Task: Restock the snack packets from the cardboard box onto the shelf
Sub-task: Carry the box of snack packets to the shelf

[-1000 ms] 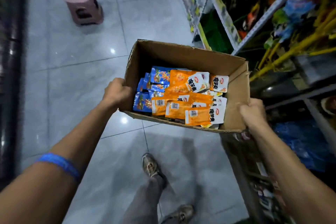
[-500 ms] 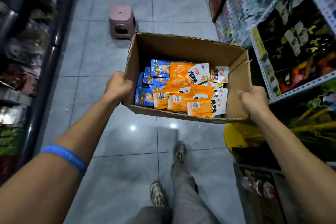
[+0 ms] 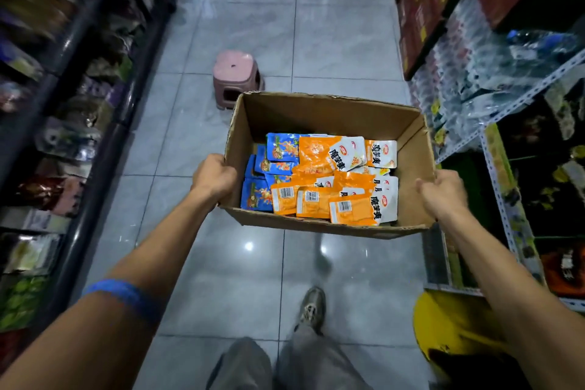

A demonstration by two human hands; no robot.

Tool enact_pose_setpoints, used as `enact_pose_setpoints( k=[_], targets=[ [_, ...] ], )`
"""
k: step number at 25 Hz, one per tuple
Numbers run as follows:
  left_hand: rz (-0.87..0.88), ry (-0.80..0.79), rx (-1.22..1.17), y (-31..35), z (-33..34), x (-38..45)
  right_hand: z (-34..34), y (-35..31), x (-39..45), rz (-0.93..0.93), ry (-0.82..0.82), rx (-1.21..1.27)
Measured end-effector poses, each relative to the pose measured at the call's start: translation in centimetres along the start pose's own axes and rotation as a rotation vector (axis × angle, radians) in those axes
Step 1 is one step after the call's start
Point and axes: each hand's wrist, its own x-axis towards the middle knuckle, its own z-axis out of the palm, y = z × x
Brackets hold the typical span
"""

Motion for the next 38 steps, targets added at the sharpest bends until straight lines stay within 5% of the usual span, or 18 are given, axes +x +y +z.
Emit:
enact_pose_setpoints(
  k=[23,30,38],
  targets=[
    [0.033,0.025,-0.038,39.3,-4.2,54.6,7.6,-39.7,56.2,-0.058,-0.032,0.035],
    [-0.126,0.039,-0.175,51.1,-2.0,71.1,10.3,-52.9,78.9,-0.149,-0.117,-0.009],
    [-0.220,0.156,-0.280,59.8,-8.2,88.6,16.9,-72.8,95.1,-0.265,-0.158,-0.116]
  ],
)
